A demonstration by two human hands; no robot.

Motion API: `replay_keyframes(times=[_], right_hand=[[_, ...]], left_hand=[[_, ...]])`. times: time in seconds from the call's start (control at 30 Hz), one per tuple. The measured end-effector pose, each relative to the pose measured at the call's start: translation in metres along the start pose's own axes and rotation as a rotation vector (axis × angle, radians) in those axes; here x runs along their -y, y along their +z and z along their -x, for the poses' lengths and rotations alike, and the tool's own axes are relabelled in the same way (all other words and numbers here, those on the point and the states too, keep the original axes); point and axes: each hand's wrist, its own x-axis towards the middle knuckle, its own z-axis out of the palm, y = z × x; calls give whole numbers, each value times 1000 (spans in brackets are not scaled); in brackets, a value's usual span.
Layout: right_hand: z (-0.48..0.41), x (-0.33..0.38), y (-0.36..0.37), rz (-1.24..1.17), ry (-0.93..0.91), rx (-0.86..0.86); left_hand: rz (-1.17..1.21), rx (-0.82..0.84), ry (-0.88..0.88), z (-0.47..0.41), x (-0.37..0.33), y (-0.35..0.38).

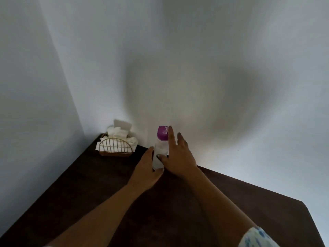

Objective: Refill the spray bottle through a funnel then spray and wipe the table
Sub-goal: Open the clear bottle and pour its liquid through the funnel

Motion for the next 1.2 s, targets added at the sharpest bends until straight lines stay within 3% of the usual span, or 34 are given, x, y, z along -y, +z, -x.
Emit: replay_keyframes(times=[0.33,0.47,0.8,0.9,1.03,1.2], right_hand=[[-39,6,4,-123,-112,-187],[-18,14,0,-95,-169,-177],[71,92,-51,-342,-176,-32],[97,129,-70,-165,-238,1],[129,176,-92,224,-247,-82],[175,215,-109,295,-297,-58]], left_hand=[[-102,54,-78,-16,17,16],[-74,11,-53,-9,9,11],[191,-166,131,62,-45,-52],[234,-190,120,91,-54,-75],[278,-154,193,135,-64,-106],[288,-148,272,182,-75,-131]])
